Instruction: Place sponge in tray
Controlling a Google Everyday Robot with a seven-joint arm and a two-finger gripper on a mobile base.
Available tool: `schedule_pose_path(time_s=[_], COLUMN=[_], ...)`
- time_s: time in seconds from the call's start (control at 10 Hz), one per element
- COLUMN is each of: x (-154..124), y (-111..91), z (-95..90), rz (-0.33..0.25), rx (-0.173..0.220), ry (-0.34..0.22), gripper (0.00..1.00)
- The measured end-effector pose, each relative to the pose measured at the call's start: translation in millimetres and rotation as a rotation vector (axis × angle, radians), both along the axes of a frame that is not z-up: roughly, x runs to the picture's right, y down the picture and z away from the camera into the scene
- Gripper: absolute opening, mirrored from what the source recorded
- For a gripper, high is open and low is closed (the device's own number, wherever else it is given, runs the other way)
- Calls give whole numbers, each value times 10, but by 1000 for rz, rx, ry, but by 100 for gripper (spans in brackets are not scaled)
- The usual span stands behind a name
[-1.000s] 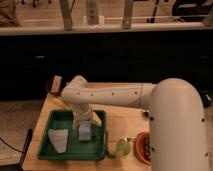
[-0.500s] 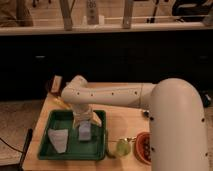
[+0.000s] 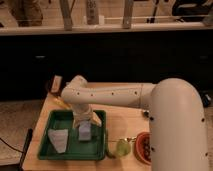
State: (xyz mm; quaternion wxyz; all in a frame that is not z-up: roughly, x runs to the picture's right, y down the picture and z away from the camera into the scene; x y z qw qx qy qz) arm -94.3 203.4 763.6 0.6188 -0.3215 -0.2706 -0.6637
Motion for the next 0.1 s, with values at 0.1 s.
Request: schedule_pose_path(time_s=[0.1], x=[0], y=[0], z=[0], rz=[0], rx=[0], ry=[0], gripper=[80])
